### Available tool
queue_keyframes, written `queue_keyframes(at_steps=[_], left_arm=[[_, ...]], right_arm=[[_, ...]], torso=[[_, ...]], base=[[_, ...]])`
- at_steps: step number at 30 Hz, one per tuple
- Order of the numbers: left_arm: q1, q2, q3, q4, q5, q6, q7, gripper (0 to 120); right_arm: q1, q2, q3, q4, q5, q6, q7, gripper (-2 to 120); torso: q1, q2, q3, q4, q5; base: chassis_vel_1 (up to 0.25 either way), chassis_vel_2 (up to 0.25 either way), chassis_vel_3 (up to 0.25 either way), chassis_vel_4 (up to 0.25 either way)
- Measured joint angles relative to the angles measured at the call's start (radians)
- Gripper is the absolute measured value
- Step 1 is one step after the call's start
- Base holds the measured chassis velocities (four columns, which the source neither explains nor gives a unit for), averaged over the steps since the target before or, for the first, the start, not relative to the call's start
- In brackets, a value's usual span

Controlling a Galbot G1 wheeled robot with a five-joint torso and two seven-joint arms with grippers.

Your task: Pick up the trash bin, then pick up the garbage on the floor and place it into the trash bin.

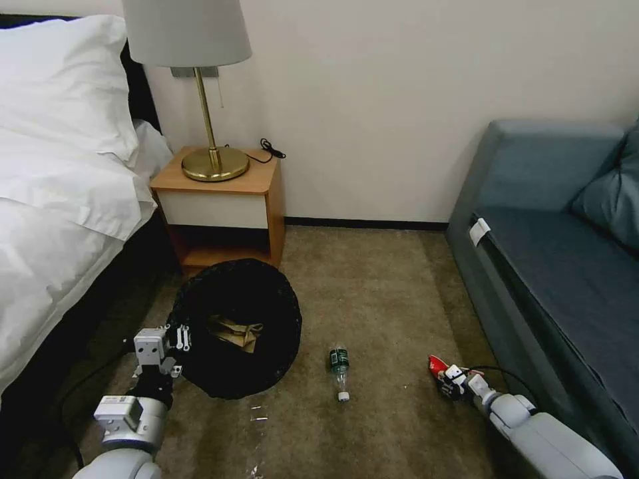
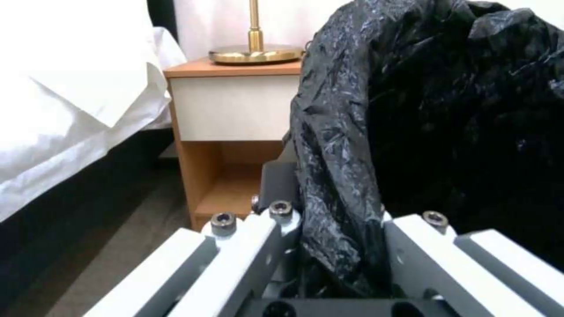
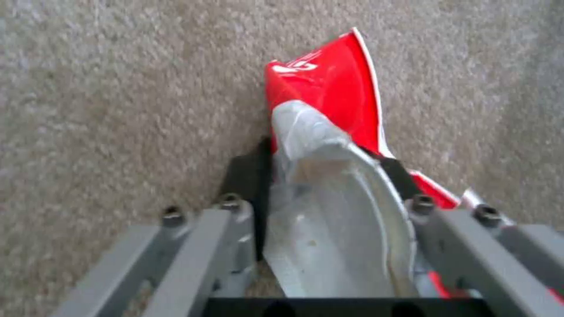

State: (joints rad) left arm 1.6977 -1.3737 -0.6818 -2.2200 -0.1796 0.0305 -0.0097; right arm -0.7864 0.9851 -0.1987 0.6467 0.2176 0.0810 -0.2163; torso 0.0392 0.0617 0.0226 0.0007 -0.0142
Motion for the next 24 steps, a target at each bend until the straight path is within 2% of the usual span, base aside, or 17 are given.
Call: queue_keyframes(at_steps=[2,4,9,24], left_arm=[[0.001,0.0,-0.001,0.0,0.0,-0.001,0.0,4],[0.002,0.002,-0.003,0.0,-0.001,-0.002,0.001,4],[0.001,0.001,-0.007,0.003,-0.001,-0.008,0.001,4],[-0.006,-0.017,-0.007,0.026,0.003,-0.028,0.002,4]], right_arm=[[-0.001,0.002,0.001,0.0,0.0,0.0,0.0,24],[-0.002,0.004,0.004,0.0,-0.001,0.0,-0.001,13],[-0.003,0.003,0.008,0.001,-0.002,0.0,-0.002,4],[-0.005,-0.015,0.026,0.05,-0.004,-0.004,0.007,2]], torso=[[0.0,0.0,0.0,-0.0001,-0.0001],[0.0,0.0,0.0,-0.0003,0.0004],[0.0,0.0,0.0,-0.0004,0.0005],[0.001,-0.001,0.0,-0.001,-0.0004]], base=[[0.0,0.0,0.0,0.0],[0.0,0.0,0.0,0.0],[0.0,0.0,0.0,0.0],[0.0,0.0,0.0,0.0]])
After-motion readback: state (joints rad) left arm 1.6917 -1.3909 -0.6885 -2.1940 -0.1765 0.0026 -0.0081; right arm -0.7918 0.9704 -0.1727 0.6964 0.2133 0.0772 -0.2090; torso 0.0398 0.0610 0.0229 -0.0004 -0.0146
